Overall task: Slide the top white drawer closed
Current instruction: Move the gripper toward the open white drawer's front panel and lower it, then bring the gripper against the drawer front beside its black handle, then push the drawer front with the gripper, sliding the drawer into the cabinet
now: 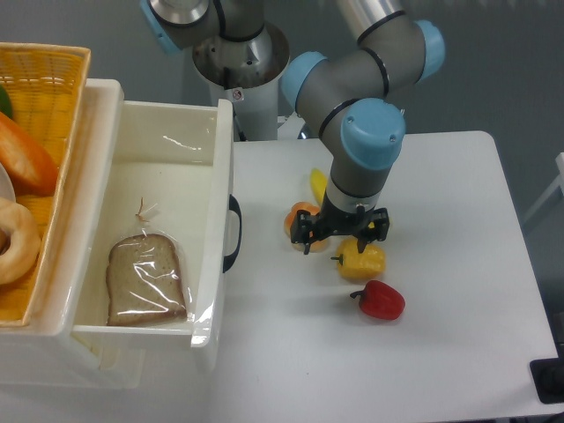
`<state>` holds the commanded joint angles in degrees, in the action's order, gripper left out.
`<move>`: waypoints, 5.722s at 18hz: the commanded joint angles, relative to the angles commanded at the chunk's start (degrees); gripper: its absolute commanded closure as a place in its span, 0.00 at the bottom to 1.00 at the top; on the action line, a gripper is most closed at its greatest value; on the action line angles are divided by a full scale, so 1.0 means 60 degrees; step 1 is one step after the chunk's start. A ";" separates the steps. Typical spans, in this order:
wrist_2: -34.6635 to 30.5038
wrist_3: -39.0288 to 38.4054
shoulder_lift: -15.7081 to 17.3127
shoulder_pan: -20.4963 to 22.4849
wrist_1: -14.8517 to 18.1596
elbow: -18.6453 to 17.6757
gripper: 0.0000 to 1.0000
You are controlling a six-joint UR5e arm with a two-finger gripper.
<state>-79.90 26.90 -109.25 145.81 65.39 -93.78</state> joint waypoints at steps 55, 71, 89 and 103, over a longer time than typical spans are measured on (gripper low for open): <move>0.0733 -0.0044 -0.0234 -0.0747 0.0073 -0.0088 0.00; 0.0865 -0.0132 -0.0029 -0.1157 0.0264 -0.0059 0.00; 0.0894 -0.0147 0.0059 -0.2123 0.0249 -0.0103 0.00; 0.0528 -0.0044 0.0073 -0.2842 0.0147 -0.0015 0.00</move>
<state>-76.73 26.63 -108.81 128.76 66.27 -93.87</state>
